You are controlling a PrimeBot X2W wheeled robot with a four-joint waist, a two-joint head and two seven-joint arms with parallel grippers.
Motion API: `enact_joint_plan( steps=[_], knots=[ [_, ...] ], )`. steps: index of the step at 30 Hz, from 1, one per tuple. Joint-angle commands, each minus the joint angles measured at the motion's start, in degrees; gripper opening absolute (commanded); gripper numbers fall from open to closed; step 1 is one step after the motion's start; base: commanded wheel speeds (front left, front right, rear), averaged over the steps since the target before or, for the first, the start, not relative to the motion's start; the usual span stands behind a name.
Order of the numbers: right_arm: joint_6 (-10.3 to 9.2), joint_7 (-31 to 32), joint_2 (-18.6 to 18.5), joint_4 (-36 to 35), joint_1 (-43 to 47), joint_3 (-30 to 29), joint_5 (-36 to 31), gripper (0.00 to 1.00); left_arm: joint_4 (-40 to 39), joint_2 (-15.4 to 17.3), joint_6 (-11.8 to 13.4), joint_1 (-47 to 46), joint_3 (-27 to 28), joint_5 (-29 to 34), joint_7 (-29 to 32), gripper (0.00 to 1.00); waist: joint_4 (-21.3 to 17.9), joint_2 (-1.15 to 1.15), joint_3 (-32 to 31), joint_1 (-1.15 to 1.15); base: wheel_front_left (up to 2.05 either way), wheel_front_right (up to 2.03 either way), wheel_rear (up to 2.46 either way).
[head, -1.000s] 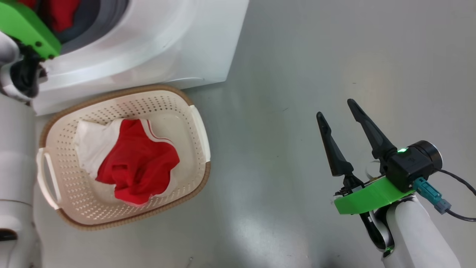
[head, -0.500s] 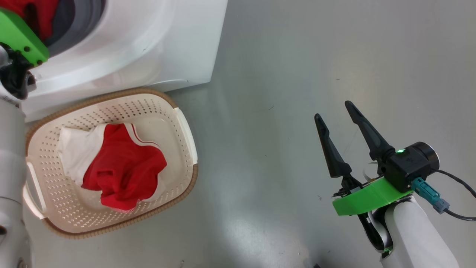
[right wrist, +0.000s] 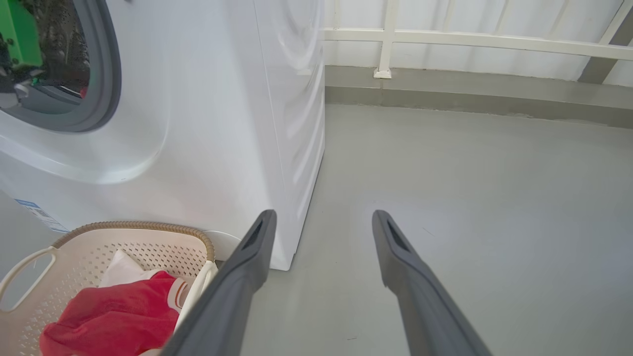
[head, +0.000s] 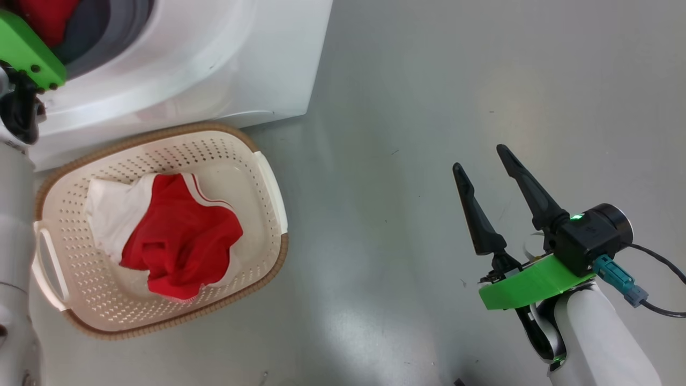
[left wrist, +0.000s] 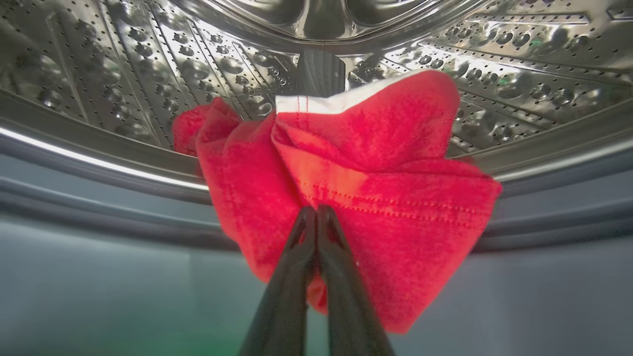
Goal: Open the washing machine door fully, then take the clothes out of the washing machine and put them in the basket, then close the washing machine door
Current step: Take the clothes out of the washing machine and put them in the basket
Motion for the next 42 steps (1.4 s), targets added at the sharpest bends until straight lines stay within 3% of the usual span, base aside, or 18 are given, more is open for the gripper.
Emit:
enact_joint_plan(
  steps=[1, 16, 25, 32, 42],
  knots=[
    [0.28, -0.4, 0.1, -1.2, -0.6, 1.3, 0.9, 1.0, -1.5, 3.0, -0.4, -0.6, 0.1, 0.9, -1.5, 0.0, 0.3, 0.0, -0.1, 0.0, 0.0, 0.0, 0.0],
    [0.28, -0.4, 0.1, -0.5, -1.0, 0.8, 0.1, 1.0, -3.5, 2.9, -2.5, 3.9, -1.6, 1.7, -14.9, 0.0, 4.2, 0.0, -1.8, 0.0, 0.0, 0.0, 0.0],
    [0.28, -0.4, 0.1, 0.0, -0.8, 0.5, -0.2, 1.0, -6.6, 2.2, -3.4, 9.2, -1.9, 1.4, -19.5, 0.0, 6.1, 0.0, -4.0, 0.0, 0.0, 0.0, 0.0],
    [0.28, -0.4, 0.1, 0.5, -0.3, 0.1, -0.4, 1.0, -14.9, 0.7, -3.4, 16.3, -1.5, 1.3, -20.6, 0.0, 7.7, 0.0, -7.0, 0.0, 0.0, 0.0, 0.0],
    [0.28, -0.4, 0.1, 1.1, 1.3, -0.7, -0.2, 1.0, -31.7, -1.1, -0.9, 29.5, 0.6, 2.3, -20.7, 0.0, 9.1, 0.0, -11.6, 0.0, 0.0, 0.0, 0.0]
  ],
)
